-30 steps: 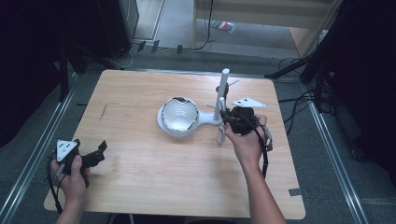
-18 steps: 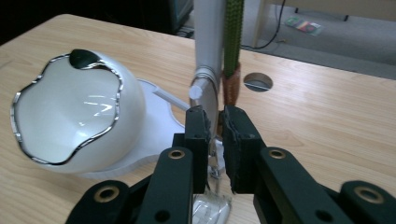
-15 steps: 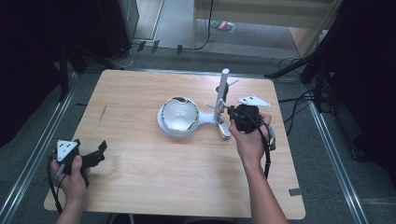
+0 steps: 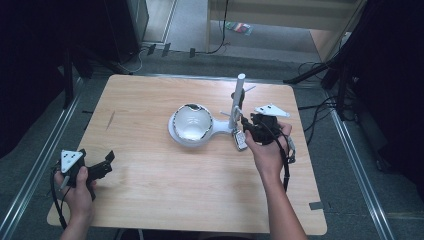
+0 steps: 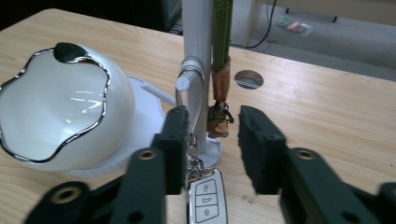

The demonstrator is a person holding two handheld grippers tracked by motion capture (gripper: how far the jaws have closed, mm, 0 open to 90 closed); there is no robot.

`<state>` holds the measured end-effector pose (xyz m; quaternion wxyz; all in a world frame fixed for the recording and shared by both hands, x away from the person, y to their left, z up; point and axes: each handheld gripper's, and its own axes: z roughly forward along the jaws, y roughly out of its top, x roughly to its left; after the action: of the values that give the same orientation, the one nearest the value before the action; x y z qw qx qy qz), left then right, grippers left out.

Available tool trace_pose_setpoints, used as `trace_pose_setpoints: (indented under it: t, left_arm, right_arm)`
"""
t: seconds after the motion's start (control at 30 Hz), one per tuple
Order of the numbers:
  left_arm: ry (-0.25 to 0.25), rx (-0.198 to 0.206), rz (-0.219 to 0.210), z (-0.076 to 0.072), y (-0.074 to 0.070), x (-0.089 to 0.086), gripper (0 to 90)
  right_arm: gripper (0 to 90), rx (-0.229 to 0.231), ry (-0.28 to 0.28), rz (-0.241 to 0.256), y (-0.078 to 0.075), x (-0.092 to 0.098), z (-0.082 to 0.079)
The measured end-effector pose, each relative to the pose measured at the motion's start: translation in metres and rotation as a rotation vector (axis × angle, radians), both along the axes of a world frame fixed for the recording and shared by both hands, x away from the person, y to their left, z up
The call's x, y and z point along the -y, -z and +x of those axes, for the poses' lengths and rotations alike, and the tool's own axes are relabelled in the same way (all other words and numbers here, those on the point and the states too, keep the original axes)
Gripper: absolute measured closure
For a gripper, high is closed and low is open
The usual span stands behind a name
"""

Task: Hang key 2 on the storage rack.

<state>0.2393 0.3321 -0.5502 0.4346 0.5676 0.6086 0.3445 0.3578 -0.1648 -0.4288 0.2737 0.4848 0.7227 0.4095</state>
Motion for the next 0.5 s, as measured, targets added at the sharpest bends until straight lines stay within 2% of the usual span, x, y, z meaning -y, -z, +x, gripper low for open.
trace_pose_setpoints:
  t: [0.1, 0.17, 0.23, 0.33, 0.37, 0.5]
  left_arm:
    - [0.000, 0.000, 0.002, 0.000, 0.000, 0.000, 0.1]
    - [0.000, 0.000, 0.001, 0.000, 0.000, 0.000, 0.1]
    - [-0.001, -0.001, 0.000, 0.000, 0.000, 0.000, 0.1]
    - [0.001, -0.001, 0.002, 0.000, 0.000, 0.000, 0.1]
    - [0.001, -0.001, 0.001, 0.000, 0.000, 0.000, 0.1]
    - [0.000, -0.001, -0.001, 0.000, 0.000, 0.000, 0.1]
  right_arm:
    - [39.6, 0.005, 0.034, -0.036, 0.001, -0.001, -0.001]
    - [26.4, 0.005, 0.075, -0.074, 0.002, -0.002, -0.003]
    - [10.2, 0.006, 0.088, -0.084, 0.003, -0.003, -0.004]
    - [0.0, -0.019, 0.053, -0.063, 0.005, 0.000, -0.006]
    - [0.0, -0.021, 0.045, -0.063, 0.006, 0.001, -0.007]
    - [0.0, -0.019, 0.074, -0.080, 0.011, 0.003, -0.011]
